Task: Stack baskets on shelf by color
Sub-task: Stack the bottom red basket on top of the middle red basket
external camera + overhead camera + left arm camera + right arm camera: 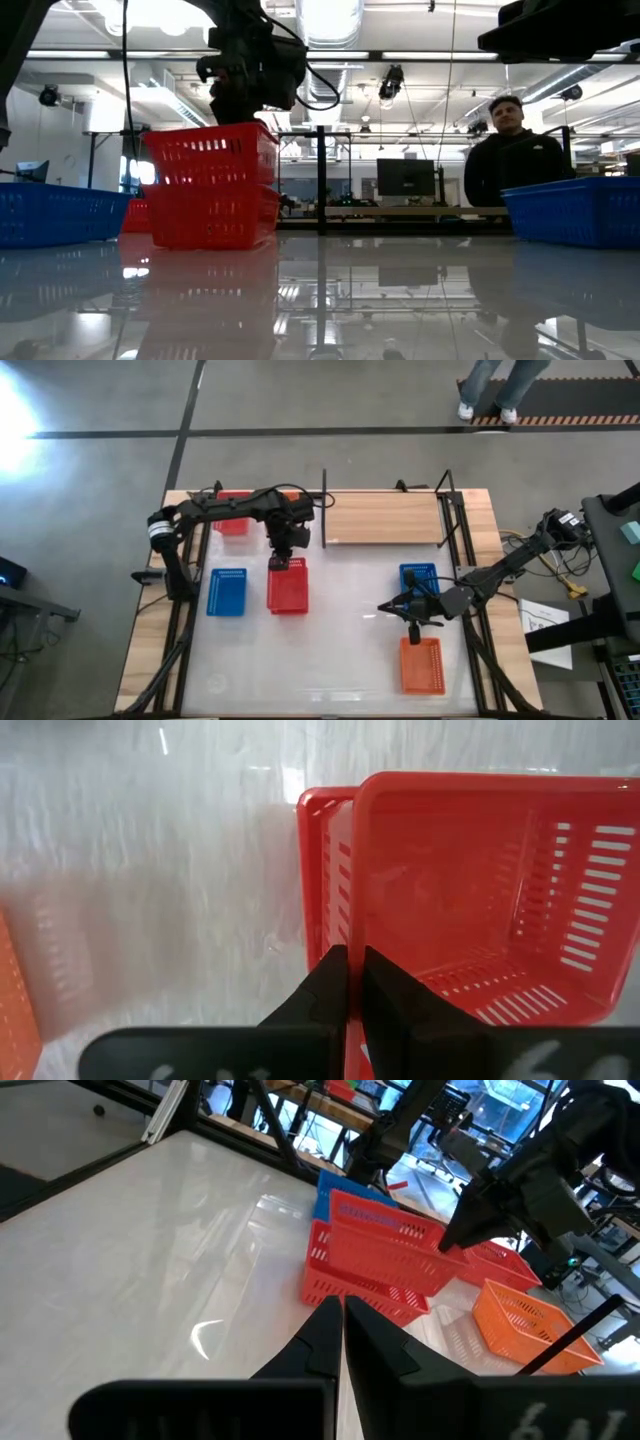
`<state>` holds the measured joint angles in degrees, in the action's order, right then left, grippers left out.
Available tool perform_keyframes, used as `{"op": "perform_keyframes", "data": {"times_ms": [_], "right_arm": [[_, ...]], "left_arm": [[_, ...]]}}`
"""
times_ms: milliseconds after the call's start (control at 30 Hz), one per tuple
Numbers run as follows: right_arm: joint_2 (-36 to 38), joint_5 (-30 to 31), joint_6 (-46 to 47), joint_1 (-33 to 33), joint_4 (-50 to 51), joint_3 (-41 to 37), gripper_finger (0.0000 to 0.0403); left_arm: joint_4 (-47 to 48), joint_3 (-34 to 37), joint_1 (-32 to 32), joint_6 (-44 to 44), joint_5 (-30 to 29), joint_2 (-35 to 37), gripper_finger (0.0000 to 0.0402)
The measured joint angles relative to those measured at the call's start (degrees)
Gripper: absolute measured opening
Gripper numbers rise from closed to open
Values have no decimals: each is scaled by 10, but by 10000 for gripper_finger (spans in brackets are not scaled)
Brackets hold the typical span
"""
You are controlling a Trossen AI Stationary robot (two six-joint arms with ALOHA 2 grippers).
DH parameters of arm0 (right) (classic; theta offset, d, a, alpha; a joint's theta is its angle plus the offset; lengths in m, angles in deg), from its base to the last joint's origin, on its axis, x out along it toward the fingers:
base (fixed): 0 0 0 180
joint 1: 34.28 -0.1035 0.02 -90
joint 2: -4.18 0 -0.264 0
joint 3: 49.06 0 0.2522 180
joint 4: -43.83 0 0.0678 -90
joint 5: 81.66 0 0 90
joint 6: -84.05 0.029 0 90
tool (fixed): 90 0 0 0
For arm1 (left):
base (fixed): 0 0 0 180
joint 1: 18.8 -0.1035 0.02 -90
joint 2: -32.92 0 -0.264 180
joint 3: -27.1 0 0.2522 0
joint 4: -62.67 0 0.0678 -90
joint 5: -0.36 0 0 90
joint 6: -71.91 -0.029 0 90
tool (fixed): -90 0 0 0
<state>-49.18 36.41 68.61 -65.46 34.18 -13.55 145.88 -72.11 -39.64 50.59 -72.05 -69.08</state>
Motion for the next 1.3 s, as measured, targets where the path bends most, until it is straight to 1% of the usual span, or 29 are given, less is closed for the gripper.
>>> {"op": "perform_keyframes", "data": {"times_ms": [433, 733, 833, 1167, 1300], "right_arm": [[0, 0, 0, 0, -1, 0, 8], [0, 0, 0, 0, -1, 0, 8], [0, 0, 0, 0, -1, 0, 8], [0, 0, -2, 0, -1, 0, 8], [0, 0, -2, 0, -1, 0, 8]], "left_arm": [[-19, 12, 1, 15, 0, 0, 0], [-27, 15, 14, 26, 0, 0, 2], [-32, 15, 18, 31, 0, 0, 14], [-36, 13, 22, 44, 0, 0, 76], [-34, 3, 22, 45, -7, 0, 91]]}}
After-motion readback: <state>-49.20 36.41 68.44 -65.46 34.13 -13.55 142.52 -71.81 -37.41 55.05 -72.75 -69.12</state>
